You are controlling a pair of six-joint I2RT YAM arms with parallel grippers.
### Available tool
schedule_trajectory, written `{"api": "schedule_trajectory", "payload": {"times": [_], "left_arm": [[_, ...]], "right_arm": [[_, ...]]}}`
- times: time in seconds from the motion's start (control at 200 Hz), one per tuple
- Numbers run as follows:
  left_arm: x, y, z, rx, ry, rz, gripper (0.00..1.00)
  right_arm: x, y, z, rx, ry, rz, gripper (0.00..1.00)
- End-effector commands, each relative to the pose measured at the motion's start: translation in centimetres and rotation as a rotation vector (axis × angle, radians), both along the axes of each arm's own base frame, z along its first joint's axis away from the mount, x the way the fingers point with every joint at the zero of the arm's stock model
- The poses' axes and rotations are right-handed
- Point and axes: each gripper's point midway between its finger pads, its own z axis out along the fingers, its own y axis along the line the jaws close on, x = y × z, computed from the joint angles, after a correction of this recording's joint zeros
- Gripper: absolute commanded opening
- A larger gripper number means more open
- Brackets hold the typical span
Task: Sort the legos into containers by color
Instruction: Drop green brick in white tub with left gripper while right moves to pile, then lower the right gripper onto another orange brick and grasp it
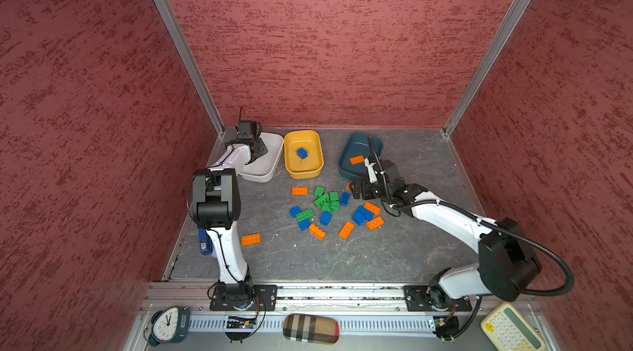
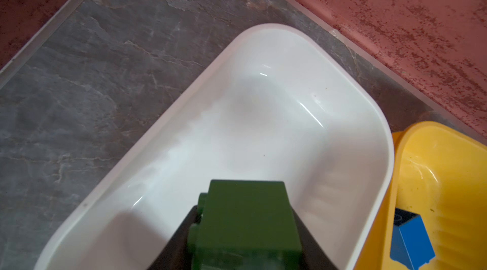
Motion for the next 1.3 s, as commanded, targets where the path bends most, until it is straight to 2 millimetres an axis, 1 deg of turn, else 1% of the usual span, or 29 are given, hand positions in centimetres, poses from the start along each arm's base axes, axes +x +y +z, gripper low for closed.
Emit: {"api": "schedule_trajectory", "payload": {"times": [0.0,0.065,0.135,0.25,0.386,0.461,0.516,0.581,0.646,0.711,0.771,0.811,0.842,0.852,0.872,0.977,1.067,1.177,1.232,1.292], "left_arm": [[0.3,-0.7,0.1,0.007,0.028,-0.047,0.61],[0.7,-1.5,0.9,0.009,-0.006,-0.073,0.69],[0.8,-2.0,1.4,0.009,-0.022,-0.085,0.74],[0.7,-3.0,2.2,-0.001,-0.046,-0.104,0.86],[0.5,-4.5,3.6,-0.042,-0.095,-0.136,0.93],[0.2,-5.8,4.3,-0.092,-0.126,-0.163,0.94],[0.0,-7.0,4.6,-0.134,-0.142,-0.194,0.95],[-0.4,-8.0,4.9,-0.159,-0.144,-0.212,0.96],[-0.9,-8.6,5.3,-0.170,-0.148,-0.217,1.00],[-1.3,-9.2,5.5,-0.193,-0.155,-0.227,1.00],[-1.6,-9.7,5.7,-0.211,-0.158,-0.238,1.00],[-1.8,-9.8,5.7,-0.217,-0.155,-0.240,1.00],[-2.0,-9.9,5.7,-0.215,-0.150,-0.240,1.00],[-2.1,-9.9,5.6,-0.213,-0.148,-0.238,1.00],[-2.2,-9.9,5.6,-0.211,-0.146,-0.237,0.99],[-2.8,-9.7,5.6,-0.194,-0.139,-0.227,0.99],[-3.4,-9.8,5.7,-0.191,-0.140,-0.232,1.00],[-3.8,-9.7,5.3,-0.180,-0.126,-0.237,0.99],[-4.0,-9.5,4.8,-0.174,-0.115,-0.234,1.00],[-4.0,-9.4,4.4,-0.178,-0.104,-0.233,0.99]], "right_arm": [[-1.6,-1.5,-0.5,-0.009,0.031,-0.061,0.99],[-2.2,-2.3,-1.0,-0.014,0.042,-0.092,0.99],[-2.6,-3.2,-1.4,-0.026,0.051,-0.131,0.99],[-3.1,-4.0,-2.0,-0.037,0.069,-0.171,0.99],[-3.0,-5.9,-2.6,-0.067,0.083,-0.296,0.99],[-3.0,-6.4,-2.9,-0.047,0.086,-0.356,0.98],[-2.9,-6.2,-3.2,-0.015,0.096,-0.379,0.98],[-2.9,-6.0,-3.9,0.014,0.132,-0.418,0.99],[-2.8,-6.3,-4.7,0.000,0.163,-0.458,0.99],[-2.9,-6.8,-5.4,-0.044,0.180,-0.477,0.99],[-2.7,-6.7,-5.7,-0.070,0.192,-0.460,0.99],[-2.6,-6.3,-6.0,-0.079,0.203,-0.437,0.99],[-2.4,-6.0,-5.7,-0.071,0.203,-0.426,0.99],[-2.4,-5.9,-6.2,-0.084,0.215,-0.424,0.99],[-2.3,-5.8,-6.5,-0.088,0.226,-0.422,0.99],[-1.6,-5.2,-6.9,-0.083,0.249,-0.436,0.99],[-1.8,-5.9,-7.8,-0.109,0.285,-0.500,0.99],[-2.3,-6.4,-9.5,-0.165,0.334,-0.526,0.98],[-2.4,-6.3,-9.9,-0.198,0.352,-0.528,0.98],[-2.4,-6.2,-9.8,-0.229,0.346,-0.543,0.98]]}}
